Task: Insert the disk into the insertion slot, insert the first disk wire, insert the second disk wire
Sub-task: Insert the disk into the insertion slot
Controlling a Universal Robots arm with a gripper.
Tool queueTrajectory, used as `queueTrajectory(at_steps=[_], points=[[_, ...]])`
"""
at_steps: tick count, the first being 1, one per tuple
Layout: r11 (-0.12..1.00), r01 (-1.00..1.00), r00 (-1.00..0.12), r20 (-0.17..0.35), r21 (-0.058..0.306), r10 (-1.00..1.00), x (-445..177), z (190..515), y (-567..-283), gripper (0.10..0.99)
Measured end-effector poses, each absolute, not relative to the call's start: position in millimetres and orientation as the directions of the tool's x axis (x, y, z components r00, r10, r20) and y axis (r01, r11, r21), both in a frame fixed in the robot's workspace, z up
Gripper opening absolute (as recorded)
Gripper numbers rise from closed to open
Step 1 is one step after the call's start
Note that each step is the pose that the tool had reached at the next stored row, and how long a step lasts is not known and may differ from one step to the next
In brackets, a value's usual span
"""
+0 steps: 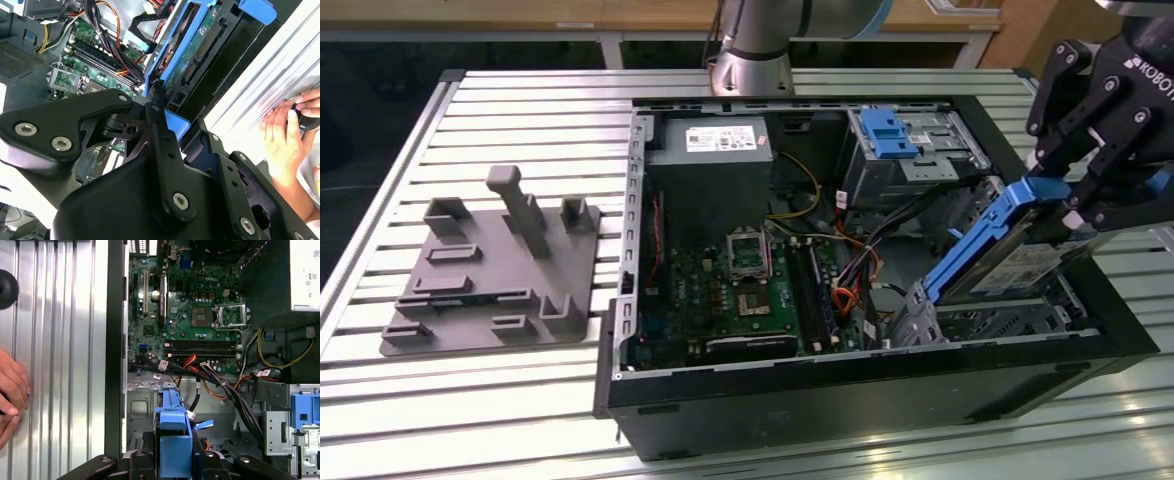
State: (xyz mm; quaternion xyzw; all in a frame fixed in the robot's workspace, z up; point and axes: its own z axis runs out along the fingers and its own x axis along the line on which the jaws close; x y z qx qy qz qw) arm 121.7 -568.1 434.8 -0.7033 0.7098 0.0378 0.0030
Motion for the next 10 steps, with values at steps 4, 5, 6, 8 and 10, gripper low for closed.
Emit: queueTrajectory(at_steps=[4,5,6,8,10], points=[[0.008,-0.999,-0.011,-0.057,0.05,-0.998,122,431,-568,0.361],[0.008,-0.999,-0.011,-0.057,0.05,-0.998,122,429,-568,0.361],[0.008,-0.999,-0.011,-0.057,0.05,-0.998,122,428,-568,0.361],[0.008,-0.999,-0.011,-0.057,0.05,-0.998,122,425,-568,0.361],[0.008,-0.999,-0.01,-0.057,0.05,-0.998,122,423,-568,0.361]])
